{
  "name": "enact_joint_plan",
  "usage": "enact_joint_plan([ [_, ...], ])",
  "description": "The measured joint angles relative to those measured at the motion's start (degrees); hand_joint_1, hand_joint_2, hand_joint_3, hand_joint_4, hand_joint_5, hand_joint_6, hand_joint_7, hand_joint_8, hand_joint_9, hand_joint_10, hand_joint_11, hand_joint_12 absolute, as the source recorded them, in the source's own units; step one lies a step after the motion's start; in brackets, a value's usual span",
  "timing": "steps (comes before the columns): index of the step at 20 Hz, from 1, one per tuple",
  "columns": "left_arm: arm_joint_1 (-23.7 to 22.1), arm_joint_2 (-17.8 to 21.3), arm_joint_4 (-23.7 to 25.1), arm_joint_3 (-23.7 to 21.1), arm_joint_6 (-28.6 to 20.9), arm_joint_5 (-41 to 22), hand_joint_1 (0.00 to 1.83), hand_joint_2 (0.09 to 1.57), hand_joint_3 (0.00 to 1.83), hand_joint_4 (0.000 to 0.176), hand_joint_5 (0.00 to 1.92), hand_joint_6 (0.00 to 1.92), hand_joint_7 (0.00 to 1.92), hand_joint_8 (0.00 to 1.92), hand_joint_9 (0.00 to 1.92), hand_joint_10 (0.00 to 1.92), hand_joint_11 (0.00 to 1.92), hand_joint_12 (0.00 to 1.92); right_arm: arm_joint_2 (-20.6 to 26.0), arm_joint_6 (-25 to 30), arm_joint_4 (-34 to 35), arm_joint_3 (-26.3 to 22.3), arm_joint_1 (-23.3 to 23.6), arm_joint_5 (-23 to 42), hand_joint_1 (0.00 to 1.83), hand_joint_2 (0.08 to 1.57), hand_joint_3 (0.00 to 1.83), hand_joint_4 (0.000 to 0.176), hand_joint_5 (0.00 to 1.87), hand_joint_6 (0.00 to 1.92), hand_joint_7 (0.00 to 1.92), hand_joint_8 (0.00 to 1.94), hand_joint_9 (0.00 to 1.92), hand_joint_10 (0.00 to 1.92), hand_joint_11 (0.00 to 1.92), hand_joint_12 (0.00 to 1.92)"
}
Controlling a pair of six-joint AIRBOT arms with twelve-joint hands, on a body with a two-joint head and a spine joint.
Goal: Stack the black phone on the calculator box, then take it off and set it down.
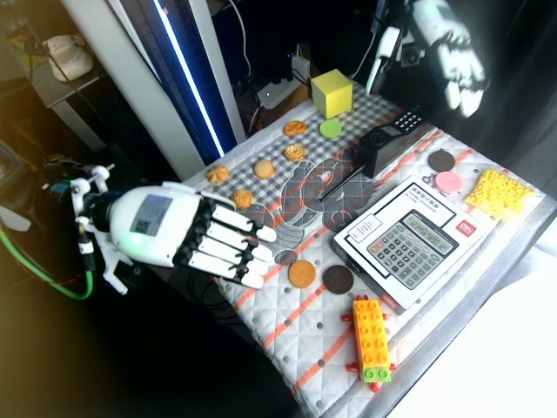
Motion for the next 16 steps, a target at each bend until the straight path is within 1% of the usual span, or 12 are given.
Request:
enact_joint_plan([
  [2, -1.6, -1.0, -2.3, 0.0, 8.4, 2.2, 0.68, 0.88, 0.01, 0.118, 0.22, 0.02, 0.28, 0.01, 0.34, 0.01, 0.00, 0.73, 0.2, 0.0, -0.1, -0.2, 0.0, 0.5, 0.24, 1.34, 0.00, 0.078, 0.52, 0.00, 0.55, 0.00, 0.51, 0.00, 0.43, 0.08],
  [4, -1.7, -1.3, -2.8, -0.3, 10.8, 3.8, 0.64, 0.94, 0.01, 0.082, 0.28, 0.01, 0.36, 0.01, 0.39, 0.02, 0.00, 0.80, 0.3, 0.0, -0.1, -0.2, 0.0, 0.9, 0.26, 1.34, 0.00, 0.076, 0.52, 0.00, 0.56, 0.00, 0.52, 0.00, 0.44, 0.08],
  [5, -1.6, -1.6, -3.8, -0.2, 11.1, 4.1, 0.64, 0.95, 0.01, 0.079, 0.29, 0.01, 0.37, 0.01, 0.40, 0.02, 0.00, 0.81, 0.3, 0.0, -0.2, -0.2, 0.0, 0.8, 0.27, 1.34, 0.00, 0.076, 0.53, 0.00, 0.56, 0.00, 0.52, 0.00, 0.44, 0.08],
  [7, -1.4, -1.8, -4.2, 0.1, 11.1, 5.2, 0.62, 1.00, 0.01, 0.111, 0.31, 0.01, 0.45, 0.02, 0.47, 0.04, 0.00, 0.92, 0.4, 0.0, -0.5, -0.4, 0.0, 0.9, 0.28, 1.33, 0.00, 0.079, 0.53, 0.00, 0.56, 0.00, 0.53, 0.00, 0.45, 0.07],
  [8, -1.4, -2.2, -4.6, 0.7, 11.1, 5.6, 0.65, 1.01, 0.01, 0.091, 0.37, 0.02, 0.48, 0.02, 0.50, 0.05, 0.00, 1.03, 0.4, 0.0, -0.6, -0.4, 0.0, 0.8, 0.25, 1.33, 0.00, 0.077, 0.53, 0.00, 0.57, 0.00, 0.54, 0.00, 0.46, 0.07],
  [9, -1.3, -2.6, -5.1, 1.3, 11.1, 5.7, 0.65, 1.01, 0.00, 0.087, 0.38, 0.01, 0.50, 0.02, 0.51, 0.05, 0.00, 1.07, 0.4, 0.0, -0.6, -0.4, 0.0, 0.9, 0.24, 1.33, 0.00, 0.076, 0.53, 0.00, 0.57, 0.00, 0.54, 0.00, 0.47, 0.07],
  [10, -1.3, -2.9, -5.2, 1.7, 11.2, 6.4, 0.69, 1.03, 0.00, 0.051, 0.46, 0.02, 0.56, 0.02, 0.56, 0.06, 0.01, 1.17, 0.4, 0.0, -0.7, -0.4, 0.0, 0.8, 0.24, 1.34, 0.00, 0.066, 0.54, 0.00, 0.57, 0.00, 0.53, 0.00, 0.48, 0.07],
  [11, -1.2, -3.7, -5.3, 2.4, 11.3, 7.2, 0.72, 1.05, 0.00, 0.033, 0.50, 0.01, 0.59, 0.01, 0.59, 0.07, 0.01, 1.22, 0.4, 0.0, -0.7, -0.4, 0.0, 0.9, 0.24, 1.34, 0.00, 0.066, 0.54, 0.00, 0.57, 0.00, 0.54, 0.00, 0.48, 0.07],
  [12, -1.1, -4.6, -5.6, 2.8, 11.8, 8.2, 0.80, 1.05, 0.00, 0.016, 0.54, 0.01, 0.62, 0.02, 0.61, 0.09, 0.06, 1.31, 0.5, 0.0, -0.7, -0.4, 0.0, 0.9, 0.22, 1.34, 0.00, 0.078, 0.53, 0.00, 0.58, 0.00, 0.54, 0.00, 0.49, 0.07],
  [13, -1.0, -5.0, -6.3, 2.8, 12.9, 8.9, 0.87, 1.05, 0.00, 0.005, 0.58, 0.02, 0.68, 0.01, 0.59, 0.36, 0.15, 1.34, 0.5, 0.0, -0.8, -0.4, 0.0, 0.9, 0.19, 1.34, 0.00, 0.074, 0.53, 0.00, 0.57, 0.00, 0.54, 0.00, 0.49, 0.06],
  [15, -1.0, -5.6, -8.1, 3.0, 15.8, 9.2, 0.99, 1.07, 0.00, 0.000, 0.71, 0.01, 0.83, 0.08, 0.51, 0.96, 0.27, 1.35, 0.5, 0.0, -0.8, -0.4, 0.0, 0.9, 0.23, 1.34, 0.00, 0.084, 0.54, 0.00, 0.57, 0.00, 0.54, 0.00, 0.50, 0.06],
  [16, -1.0, -5.6, -8.5, 3.1, 16.6, 9.2, 1.03, 1.15, 0.00, 0.000, 0.84, 0.92, 0.80, 0.53, 0.54, 1.16, 0.30, 1.47, 0.5, 0.0, -0.7, -0.4, 0.0, 0.9, 0.26, 1.34, 0.00, 0.088, 0.54, 0.00, 0.57, 0.00, 0.54, 0.00, 0.50, 0.06],
])
